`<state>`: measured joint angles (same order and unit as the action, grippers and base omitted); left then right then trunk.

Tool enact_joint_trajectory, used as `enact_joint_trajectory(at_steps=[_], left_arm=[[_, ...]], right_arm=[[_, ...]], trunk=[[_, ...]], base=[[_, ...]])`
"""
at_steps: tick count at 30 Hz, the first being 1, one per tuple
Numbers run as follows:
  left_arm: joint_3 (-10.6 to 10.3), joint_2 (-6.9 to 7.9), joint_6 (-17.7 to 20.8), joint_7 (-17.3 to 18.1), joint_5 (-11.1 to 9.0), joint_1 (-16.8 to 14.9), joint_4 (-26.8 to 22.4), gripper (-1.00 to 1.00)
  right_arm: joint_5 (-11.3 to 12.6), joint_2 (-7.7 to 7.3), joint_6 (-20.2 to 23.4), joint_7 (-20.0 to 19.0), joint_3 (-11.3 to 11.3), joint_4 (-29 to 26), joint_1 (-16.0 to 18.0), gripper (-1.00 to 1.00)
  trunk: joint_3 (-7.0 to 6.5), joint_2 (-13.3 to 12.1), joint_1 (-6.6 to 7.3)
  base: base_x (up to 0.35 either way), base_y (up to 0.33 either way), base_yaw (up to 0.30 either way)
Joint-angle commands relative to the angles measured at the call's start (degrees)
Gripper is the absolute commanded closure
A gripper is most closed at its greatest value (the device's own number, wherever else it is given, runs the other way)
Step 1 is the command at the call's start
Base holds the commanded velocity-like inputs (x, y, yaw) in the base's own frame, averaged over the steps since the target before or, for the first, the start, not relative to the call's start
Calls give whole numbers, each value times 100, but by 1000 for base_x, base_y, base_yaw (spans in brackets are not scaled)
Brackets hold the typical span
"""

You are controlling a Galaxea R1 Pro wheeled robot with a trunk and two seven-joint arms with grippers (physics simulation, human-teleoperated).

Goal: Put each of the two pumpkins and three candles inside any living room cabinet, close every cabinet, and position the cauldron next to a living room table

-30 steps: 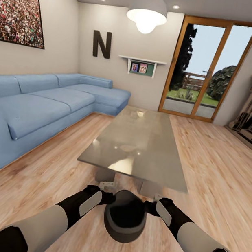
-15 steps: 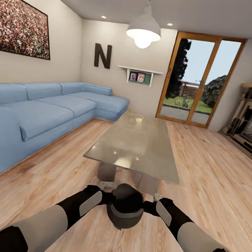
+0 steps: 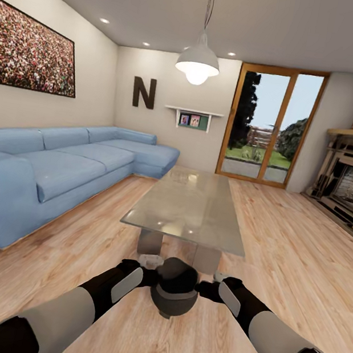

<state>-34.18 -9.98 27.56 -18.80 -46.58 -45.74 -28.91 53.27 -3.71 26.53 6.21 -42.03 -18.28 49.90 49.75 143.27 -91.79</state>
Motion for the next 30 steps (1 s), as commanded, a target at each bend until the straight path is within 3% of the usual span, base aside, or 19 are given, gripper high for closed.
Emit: enact_joint_trajectory(at_steps=[1,5,30], left_arm=[[-36,5,9,-54,-61,-5,-10,-100],[-38,5,51,-53,-57,-5,-23,-100],[-28,4,91,-46,-80,-3,-24,-100]], right_arm=[[61,-7,22,39,-42,-18,3,-100],[61,-7,31,23,-42,-22,3,-100],[61,-13,89,14,-33,-18,4,-100]], trunk=[[-16,1,4],[-101,-37,31],[-550,-1040,580]], base=[[-14,0,0],[-6,0,0],[0,0,0]])
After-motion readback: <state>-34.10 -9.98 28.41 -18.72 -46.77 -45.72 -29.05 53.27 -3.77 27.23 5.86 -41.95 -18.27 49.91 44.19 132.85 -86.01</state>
